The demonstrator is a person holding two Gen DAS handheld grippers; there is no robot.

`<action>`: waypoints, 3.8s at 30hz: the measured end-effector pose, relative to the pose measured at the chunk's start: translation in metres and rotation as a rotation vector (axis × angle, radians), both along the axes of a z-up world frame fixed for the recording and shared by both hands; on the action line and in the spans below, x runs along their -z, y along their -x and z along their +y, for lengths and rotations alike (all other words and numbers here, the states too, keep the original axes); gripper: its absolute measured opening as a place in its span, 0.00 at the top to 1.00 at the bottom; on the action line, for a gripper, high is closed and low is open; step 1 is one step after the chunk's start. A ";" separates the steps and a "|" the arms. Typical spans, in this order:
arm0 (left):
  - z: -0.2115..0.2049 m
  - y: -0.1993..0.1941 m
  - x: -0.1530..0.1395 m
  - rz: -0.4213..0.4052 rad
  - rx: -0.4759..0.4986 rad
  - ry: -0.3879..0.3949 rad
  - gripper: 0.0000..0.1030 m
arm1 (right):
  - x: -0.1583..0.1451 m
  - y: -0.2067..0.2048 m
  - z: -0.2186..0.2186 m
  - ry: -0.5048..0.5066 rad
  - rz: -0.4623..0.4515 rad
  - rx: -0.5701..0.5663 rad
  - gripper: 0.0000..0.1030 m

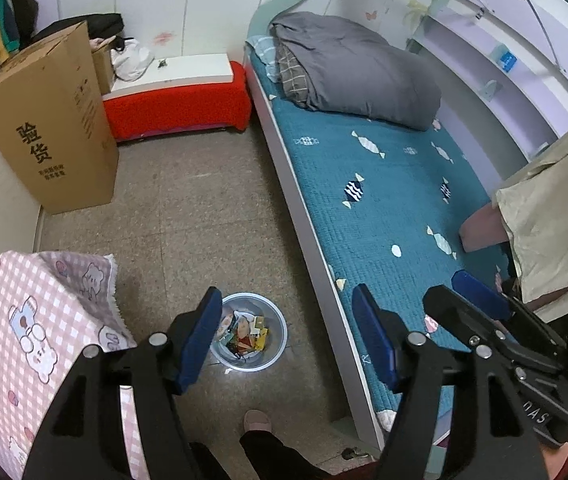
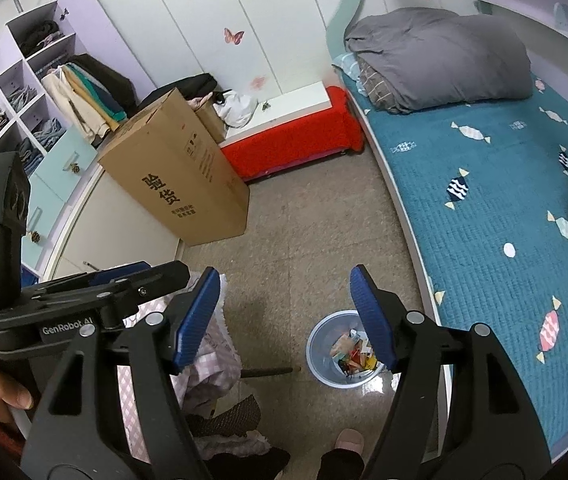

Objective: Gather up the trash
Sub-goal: 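Open the left tool over the bucket to drop the beige cloth, then move both open tools back over the table to the white-blue carton, then grasp yellow-white carton with left tool while right tool grasps blue-white carton, then carry yellow carton with left tool while right tool carries blue-white carton to bucket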

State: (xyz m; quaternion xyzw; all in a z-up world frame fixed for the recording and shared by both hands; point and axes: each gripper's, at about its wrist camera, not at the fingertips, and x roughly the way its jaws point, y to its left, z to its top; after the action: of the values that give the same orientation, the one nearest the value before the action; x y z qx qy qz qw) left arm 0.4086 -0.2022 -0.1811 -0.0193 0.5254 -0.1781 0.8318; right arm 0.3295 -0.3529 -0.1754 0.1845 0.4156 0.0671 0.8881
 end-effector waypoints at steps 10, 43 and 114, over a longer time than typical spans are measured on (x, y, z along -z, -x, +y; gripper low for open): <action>0.071 0.020 -0.007 -0.019 -0.159 -0.020 0.33 | 0.008 -0.015 0.054 -0.025 0.024 -0.131 0.35; 0.538 0.135 -0.011 -0.032 -0.586 0.016 0.32 | 0.032 0.027 0.520 0.038 0.111 -0.570 0.27; 0.629 0.060 0.151 0.307 -0.755 0.220 0.62 | 0.105 -0.055 0.624 0.175 0.212 -0.688 0.67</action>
State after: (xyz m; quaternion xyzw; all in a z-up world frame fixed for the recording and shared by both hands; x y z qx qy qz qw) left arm 0.3484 0.4265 -0.3316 -0.3256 0.5770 0.0891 0.7437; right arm 0.3847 0.2708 -0.2799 -0.0365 0.5470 0.3064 0.7781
